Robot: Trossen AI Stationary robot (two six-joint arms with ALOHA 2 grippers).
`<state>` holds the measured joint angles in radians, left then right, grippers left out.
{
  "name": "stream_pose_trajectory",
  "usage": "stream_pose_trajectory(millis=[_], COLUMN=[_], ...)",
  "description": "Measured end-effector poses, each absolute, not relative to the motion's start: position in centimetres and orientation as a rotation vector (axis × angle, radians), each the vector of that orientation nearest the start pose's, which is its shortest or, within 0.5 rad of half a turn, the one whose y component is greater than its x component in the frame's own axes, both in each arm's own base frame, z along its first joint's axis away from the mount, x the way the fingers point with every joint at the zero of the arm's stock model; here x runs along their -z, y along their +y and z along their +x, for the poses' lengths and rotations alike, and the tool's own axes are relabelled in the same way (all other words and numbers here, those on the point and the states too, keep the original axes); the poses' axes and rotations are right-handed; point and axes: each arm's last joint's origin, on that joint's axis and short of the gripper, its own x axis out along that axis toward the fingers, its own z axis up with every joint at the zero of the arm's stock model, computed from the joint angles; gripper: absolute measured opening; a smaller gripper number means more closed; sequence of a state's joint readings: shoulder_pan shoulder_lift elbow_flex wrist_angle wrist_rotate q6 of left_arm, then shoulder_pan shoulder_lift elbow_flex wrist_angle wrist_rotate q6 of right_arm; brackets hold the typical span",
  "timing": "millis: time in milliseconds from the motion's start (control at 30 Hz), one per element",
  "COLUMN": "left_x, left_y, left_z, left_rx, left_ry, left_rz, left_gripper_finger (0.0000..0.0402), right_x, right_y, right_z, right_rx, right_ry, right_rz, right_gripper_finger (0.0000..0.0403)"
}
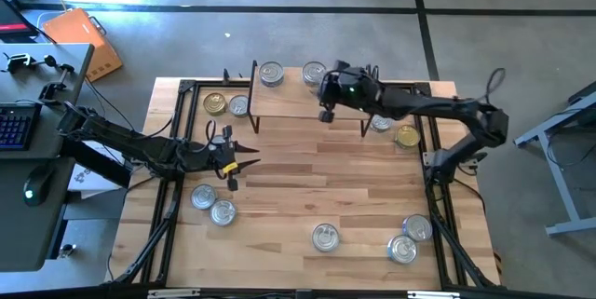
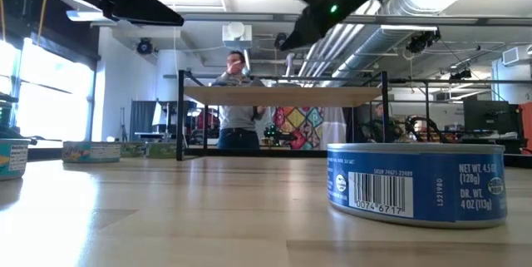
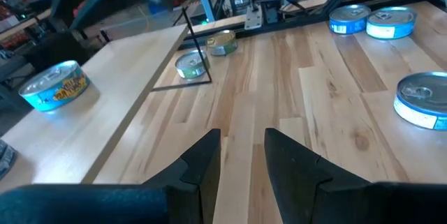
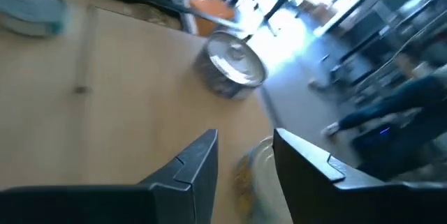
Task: Stack canned seafood by type on shelf
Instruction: Put the green tuna can on the shelf
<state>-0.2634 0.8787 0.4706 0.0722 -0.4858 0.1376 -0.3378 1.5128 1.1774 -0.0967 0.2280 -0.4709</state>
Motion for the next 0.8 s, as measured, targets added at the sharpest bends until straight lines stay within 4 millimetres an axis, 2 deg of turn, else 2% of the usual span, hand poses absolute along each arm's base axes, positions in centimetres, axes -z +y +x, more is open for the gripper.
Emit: stream_pose_trajectory(millis=[100, 200, 367, 533, 700, 800], left_x=[-23.1, -23.1, -23.0, -23.2, -23.4, -23.6], left_y=[-3.6, -3.6, -4.0, -4.3, -4.3, -4.3], left_z=[18.5, 18.4, 18.3, 18.3, 18.3, 18.4], left_rx=[-0.201, -0.202, -0.186, -0.193, -0.208, -0.21], left_ry=[0.351, 0.355, 0.356, 0.336, 0.317, 0.302], left_rz=[0.248, 0.232, 0.22, 0.224, 0.235, 0.237], left_gripper_finger=[0.0106, 0.0106, 0.0106, 0.0106, 0.0106, 0.0106], right_x=[-30.9, -30.6, -28.0, -26.1, -26.0, -26.2], right_y=[-9.2, -5.5, 1.2, 6.9, 11.4, 13.0], right_z=[31.0, 30.3, 28.8, 26.7, 25.3, 24.5], right_rx=[0.373, 0.265, 0.093, 0.002, -0.204, -0.224], right_ry=[0.615, 0.688, 0.777, 0.804, 0.812, 0.849], right_rz=[-0.333, -0.252, -0.218, -0.135, -0.021, 0.103], right_gripper_finger=[0.0128, 0.012, 0.0096, 0.007, 0.0058, 0.0058])
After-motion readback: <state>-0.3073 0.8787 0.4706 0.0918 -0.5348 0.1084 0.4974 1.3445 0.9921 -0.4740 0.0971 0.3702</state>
